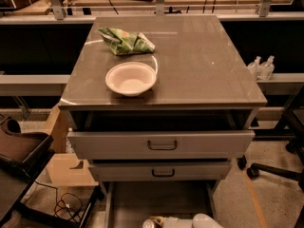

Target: Place coke can into bottom drawer

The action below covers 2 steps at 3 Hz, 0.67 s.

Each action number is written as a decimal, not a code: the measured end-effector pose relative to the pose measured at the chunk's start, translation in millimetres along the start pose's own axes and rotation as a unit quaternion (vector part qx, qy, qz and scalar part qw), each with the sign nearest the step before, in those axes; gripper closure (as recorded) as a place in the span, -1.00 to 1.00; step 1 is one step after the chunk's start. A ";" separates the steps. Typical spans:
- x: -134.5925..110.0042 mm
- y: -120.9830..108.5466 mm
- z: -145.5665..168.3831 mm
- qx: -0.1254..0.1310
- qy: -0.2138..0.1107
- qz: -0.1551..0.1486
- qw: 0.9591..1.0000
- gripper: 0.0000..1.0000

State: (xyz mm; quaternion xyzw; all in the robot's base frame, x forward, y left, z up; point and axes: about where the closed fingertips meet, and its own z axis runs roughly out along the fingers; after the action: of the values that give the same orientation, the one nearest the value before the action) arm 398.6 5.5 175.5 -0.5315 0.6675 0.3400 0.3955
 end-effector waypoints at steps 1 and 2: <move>-0.5 1.7 1.7 -0.002 -0.001 0.000 1.000 0.15; -0.9 3.1 3.1 -0.003 -0.002 0.001 1.000 -0.28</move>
Offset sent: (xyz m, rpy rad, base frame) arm -0.0011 0.0017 -0.0002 0.0021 0.0015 0.0021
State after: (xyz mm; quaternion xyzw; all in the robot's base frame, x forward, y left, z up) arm 396.2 9.3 175.0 -0.5315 0.6662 0.3434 0.3948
